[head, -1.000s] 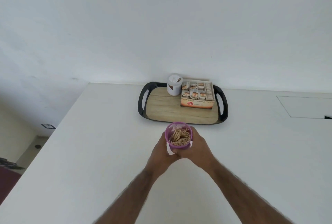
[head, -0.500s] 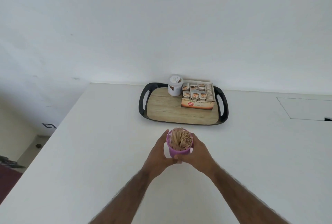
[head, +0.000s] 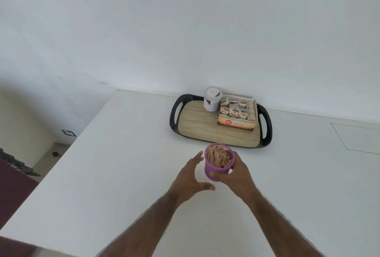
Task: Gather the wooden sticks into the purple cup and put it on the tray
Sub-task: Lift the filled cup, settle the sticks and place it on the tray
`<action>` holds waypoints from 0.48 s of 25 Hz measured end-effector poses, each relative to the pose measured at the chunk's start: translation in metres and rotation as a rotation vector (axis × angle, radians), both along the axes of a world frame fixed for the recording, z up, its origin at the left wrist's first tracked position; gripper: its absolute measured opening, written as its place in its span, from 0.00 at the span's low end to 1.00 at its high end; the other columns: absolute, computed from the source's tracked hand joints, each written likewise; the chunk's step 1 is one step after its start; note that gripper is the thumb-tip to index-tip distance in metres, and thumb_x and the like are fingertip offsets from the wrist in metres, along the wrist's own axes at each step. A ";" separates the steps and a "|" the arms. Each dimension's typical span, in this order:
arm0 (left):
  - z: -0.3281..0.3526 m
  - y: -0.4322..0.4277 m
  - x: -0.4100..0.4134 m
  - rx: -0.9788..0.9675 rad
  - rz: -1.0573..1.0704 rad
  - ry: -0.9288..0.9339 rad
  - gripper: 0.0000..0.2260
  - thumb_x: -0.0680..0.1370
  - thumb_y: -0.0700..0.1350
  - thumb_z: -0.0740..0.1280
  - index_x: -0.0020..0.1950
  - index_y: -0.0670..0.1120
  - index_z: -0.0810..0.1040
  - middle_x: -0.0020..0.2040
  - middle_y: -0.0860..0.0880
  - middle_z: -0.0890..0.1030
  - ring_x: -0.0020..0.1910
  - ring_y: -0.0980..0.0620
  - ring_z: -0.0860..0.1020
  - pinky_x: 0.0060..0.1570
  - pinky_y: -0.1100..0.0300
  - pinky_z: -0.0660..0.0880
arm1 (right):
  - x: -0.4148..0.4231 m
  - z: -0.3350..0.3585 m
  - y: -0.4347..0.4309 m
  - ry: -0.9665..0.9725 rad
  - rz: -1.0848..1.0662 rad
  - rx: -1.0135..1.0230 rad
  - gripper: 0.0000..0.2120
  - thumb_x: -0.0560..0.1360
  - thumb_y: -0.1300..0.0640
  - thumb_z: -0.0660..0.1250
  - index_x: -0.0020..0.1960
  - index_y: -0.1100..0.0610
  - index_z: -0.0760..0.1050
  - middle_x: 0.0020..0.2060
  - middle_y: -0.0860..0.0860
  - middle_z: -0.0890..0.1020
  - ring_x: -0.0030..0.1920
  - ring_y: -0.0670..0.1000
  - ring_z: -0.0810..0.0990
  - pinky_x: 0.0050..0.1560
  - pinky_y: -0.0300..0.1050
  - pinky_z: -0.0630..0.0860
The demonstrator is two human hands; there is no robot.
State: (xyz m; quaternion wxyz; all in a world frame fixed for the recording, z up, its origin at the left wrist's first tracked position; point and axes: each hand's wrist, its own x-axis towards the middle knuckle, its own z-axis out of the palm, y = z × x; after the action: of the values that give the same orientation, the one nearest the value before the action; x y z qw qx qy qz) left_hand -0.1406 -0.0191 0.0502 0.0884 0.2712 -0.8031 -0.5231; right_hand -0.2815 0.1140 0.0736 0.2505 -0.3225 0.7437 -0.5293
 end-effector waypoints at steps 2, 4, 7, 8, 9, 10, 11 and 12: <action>-0.001 0.000 0.000 -0.003 0.002 0.014 0.48 0.62 0.59 0.83 0.77 0.64 0.62 0.71 0.70 0.70 0.70 0.64 0.69 0.66 0.63 0.72 | 0.003 0.000 0.000 0.013 -0.006 0.008 0.42 0.56 0.46 0.85 0.66 0.46 0.72 0.57 0.42 0.82 0.59 0.47 0.81 0.52 0.44 0.83; 0.001 0.002 0.000 0.005 -0.006 0.030 0.45 0.63 0.57 0.84 0.74 0.66 0.65 0.67 0.72 0.71 0.68 0.65 0.70 0.62 0.70 0.71 | 0.006 -0.002 0.000 -0.022 -0.012 -0.001 0.42 0.56 0.49 0.86 0.67 0.46 0.73 0.56 0.41 0.82 0.58 0.45 0.81 0.52 0.42 0.82; 0.002 0.005 0.000 0.012 0.010 0.054 0.42 0.63 0.55 0.84 0.73 0.62 0.68 0.67 0.65 0.76 0.66 0.61 0.75 0.58 0.67 0.76 | 0.011 -0.001 -0.002 -0.058 0.035 -0.014 0.39 0.60 0.56 0.86 0.66 0.45 0.72 0.57 0.43 0.82 0.59 0.46 0.80 0.50 0.40 0.82; 0.001 0.005 0.000 0.017 0.014 0.062 0.39 0.64 0.52 0.84 0.71 0.60 0.71 0.64 0.63 0.79 0.63 0.60 0.77 0.54 0.69 0.77 | 0.015 -0.002 -0.003 -0.069 0.057 -0.015 0.39 0.60 0.58 0.86 0.65 0.45 0.72 0.57 0.44 0.82 0.59 0.47 0.81 0.51 0.40 0.82; 0.002 0.006 0.000 0.014 0.024 0.075 0.36 0.65 0.50 0.84 0.70 0.59 0.73 0.62 0.63 0.80 0.62 0.60 0.78 0.51 0.70 0.77 | 0.016 -0.003 -0.003 -0.082 0.061 -0.019 0.39 0.60 0.60 0.86 0.66 0.46 0.72 0.58 0.44 0.82 0.59 0.47 0.80 0.51 0.40 0.81; 0.003 0.006 0.001 0.013 0.033 0.098 0.35 0.66 0.48 0.84 0.70 0.57 0.73 0.61 0.62 0.81 0.61 0.61 0.78 0.49 0.71 0.77 | 0.016 -0.003 -0.002 -0.095 0.081 -0.022 0.40 0.60 0.62 0.85 0.67 0.47 0.72 0.58 0.43 0.81 0.59 0.45 0.80 0.52 0.40 0.81; 0.002 0.005 0.001 0.012 0.033 0.112 0.35 0.66 0.48 0.84 0.70 0.57 0.73 0.60 0.62 0.81 0.60 0.62 0.78 0.49 0.71 0.76 | 0.015 0.000 -0.002 -0.121 0.126 -0.017 0.40 0.61 0.64 0.85 0.67 0.48 0.71 0.58 0.43 0.81 0.60 0.44 0.80 0.52 0.40 0.81; 0.001 0.004 0.002 0.020 0.025 0.105 0.35 0.66 0.48 0.84 0.69 0.57 0.73 0.60 0.63 0.81 0.60 0.63 0.78 0.49 0.72 0.76 | 0.010 0.003 -0.002 -0.143 0.183 -0.008 0.41 0.61 0.65 0.85 0.68 0.48 0.71 0.58 0.43 0.82 0.60 0.44 0.80 0.53 0.41 0.81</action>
State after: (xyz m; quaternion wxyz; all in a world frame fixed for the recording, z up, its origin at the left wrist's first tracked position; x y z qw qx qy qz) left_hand -0.1389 -0.0151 0.0507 0.1341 0.2546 -0.7885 -0.5435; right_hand -0.2710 0.1122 0.0768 0.3492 -0.3514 0.6893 -0.5287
